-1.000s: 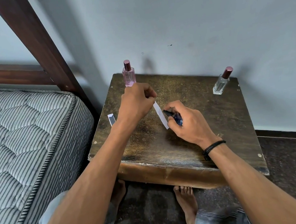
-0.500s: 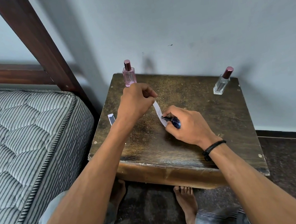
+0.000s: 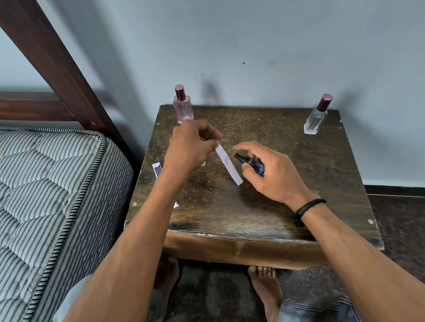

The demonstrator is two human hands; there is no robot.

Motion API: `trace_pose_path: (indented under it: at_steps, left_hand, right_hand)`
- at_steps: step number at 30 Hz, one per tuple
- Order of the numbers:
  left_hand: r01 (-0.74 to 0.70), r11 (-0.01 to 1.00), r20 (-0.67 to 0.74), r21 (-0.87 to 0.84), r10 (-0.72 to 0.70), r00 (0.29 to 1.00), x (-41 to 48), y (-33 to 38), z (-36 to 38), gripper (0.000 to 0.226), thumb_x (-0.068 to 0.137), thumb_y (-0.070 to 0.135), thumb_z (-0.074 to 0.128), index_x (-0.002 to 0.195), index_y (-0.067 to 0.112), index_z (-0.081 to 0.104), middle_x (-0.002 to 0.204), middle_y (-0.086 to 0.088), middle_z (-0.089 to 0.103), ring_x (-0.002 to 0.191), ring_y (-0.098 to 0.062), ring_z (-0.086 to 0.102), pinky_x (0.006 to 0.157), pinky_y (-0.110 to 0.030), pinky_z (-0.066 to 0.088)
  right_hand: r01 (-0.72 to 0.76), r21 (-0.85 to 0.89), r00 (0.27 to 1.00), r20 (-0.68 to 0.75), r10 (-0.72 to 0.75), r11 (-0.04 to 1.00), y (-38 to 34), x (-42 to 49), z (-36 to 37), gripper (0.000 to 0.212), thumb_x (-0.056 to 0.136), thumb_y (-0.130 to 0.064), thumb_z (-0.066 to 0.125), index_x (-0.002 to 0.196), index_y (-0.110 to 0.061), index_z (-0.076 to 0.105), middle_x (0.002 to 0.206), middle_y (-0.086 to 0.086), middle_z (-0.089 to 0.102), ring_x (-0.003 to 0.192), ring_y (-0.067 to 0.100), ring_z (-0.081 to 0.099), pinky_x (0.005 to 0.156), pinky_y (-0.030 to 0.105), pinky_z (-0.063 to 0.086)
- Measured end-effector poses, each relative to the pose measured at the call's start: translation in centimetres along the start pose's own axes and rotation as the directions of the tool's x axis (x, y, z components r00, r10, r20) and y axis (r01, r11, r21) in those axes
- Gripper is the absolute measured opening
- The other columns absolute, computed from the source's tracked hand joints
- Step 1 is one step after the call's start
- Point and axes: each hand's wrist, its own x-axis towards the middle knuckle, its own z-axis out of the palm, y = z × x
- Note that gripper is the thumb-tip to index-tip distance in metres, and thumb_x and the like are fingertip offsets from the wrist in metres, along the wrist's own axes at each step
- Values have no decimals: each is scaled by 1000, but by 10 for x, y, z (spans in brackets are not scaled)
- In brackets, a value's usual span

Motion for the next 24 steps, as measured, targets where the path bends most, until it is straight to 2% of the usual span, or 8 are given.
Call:
trace_pose_path:
  at_steps: [2, 5, 11, 14, 24]
  left_hand:
    - [3, 1000, 8, -18, -3, 1000, 0, 0, 0, 12, 87, 7, 77, 91, 18, 76, 87, 8, 73, 82, -3, 69, 70, -10, 51]
    - [8, 999, 20, -37, -8, 1000, 0, 0, 1, 13, 87, 7, 76, 90, 19, 75, 86, 11, 71, 80, 1, 67, 70, -12, 51]
    - [2, 999, 15, -36, -1, 1000, 0, -1, 2, 13, 87, 8, 76, 88, 21, 74, 86, 12, 71, 83, -4, 69, 80, -23, 58]
    - [-6, 999, 11, -34, 6, 1000, 0, -1, 2, 14, 87, 8, 76, 87, 22, 75, 85, 12, 71, 82, -5, 70, 82, -27, 59]
    - [-24, 1000, 20, -1, 24, 1000, 2, -5, 5, 18, 88, 9, 76, 85, 26, 73, 85, 14, 70, 85, -4, 69, 87, -30, 59]
  right_hand:
    - [8, -4, 1000, 10, -8, 1000, -2, -1, 1, 34, 93, -15, 64, 125, -26, 65, 100, -28, 60, 76, 2, 61, 70, 23, 53]
    - [21, -3, 999, 37, -21, 1000, -3, 0, 1, 30, 94, -15, 62, 123, -24, 65, 115, -16, 67, 88, 10, 65, 77, 34, 57]
    - [-3, 14, 997, 81, 2, 1000, -3, 0, -1, 29, 97, -15, 60, 125, -22, 62, 112, -20, 60, 87, 9, 62, 76, 30, 54]
    - [-27, 36, 995, 93, 23, 999, -4, 0, -2, 30, 97, -15, 60, 127, -23, 62, 115, -21, 59, 94, 12, 65, 80, 34, 55]
    - [-49, 54, 993, 107, 43, 997, -3, 1, -2, 33, 100, -17, 59, 132, -22, 60, 128, -10, 64, 106, 13, 65, 88, 39, 56]
